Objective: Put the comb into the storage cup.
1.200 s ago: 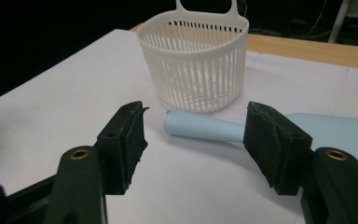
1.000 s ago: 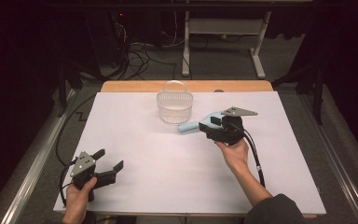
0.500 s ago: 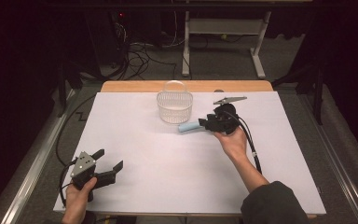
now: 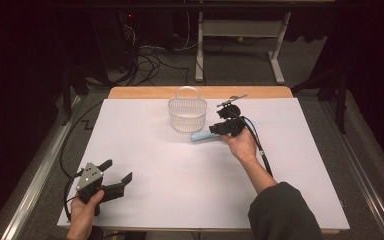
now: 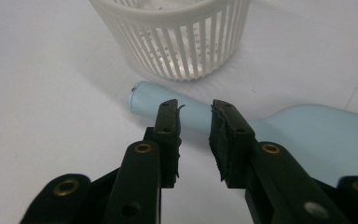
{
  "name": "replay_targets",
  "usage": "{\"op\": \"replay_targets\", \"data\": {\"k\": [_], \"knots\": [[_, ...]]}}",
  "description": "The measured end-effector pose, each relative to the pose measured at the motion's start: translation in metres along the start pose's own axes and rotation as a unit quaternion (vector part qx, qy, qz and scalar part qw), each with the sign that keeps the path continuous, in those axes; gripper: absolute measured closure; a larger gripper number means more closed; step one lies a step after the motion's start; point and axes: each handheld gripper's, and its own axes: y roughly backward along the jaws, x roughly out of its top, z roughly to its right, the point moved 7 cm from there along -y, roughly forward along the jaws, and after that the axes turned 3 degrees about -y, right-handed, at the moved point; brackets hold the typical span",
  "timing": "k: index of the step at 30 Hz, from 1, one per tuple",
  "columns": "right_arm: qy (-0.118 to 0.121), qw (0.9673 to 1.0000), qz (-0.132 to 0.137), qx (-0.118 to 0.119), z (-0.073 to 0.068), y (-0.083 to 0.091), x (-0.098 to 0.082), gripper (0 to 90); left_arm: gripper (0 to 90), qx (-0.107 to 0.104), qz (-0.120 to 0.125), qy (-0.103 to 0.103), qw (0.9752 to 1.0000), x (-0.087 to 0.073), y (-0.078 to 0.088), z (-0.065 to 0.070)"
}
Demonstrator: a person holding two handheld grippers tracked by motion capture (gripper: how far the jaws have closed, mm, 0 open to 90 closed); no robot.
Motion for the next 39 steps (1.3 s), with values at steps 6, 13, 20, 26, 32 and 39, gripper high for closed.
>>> {"op": "replay_targets", "data": {"k": [6,13,20,26,32,39], "knots": [[0.0,0.9997,-0.024,-0.006,-0.003,-0.013,0.005,81.1,15.4,-0.001,-0.003,-0.002,1.0,0.0,0.0,0.0],[0.002,0.999,-0.04,-0.023,-0.004,-0.028,0.012,88.0,15.4,-0.002,-0.003,-0.001,1.0,0.0,0.0,0.0],[0.001,0.9977,-0.053,-0.042,-0.004,-0.041,0.013,90.0,15.3,-0.004,-0.004,-0.002,1.0,-0.001,-0.001,0.0],[-0.003,0.9973,-0.051,-0.053,-0.004,-0.047,0.016,90.0,15.4,-0.005,-0.005,-0.003,1.0,0.0,-0.001,0.001],[-0.006,0.9967,-0.054,-0.06,-0.004,-0.053,0.018,90.0,15.4,-0.006,-0.005,-0.003,1.0,0.0,-0.001,0.001],[-0.005,0.9965,-0.059,-0.059,-0.003,-0.055,0.016,90.0,15.4,-0.006,-0.004,-0.002,1.0,0.0,-0.001,0.001]]}}
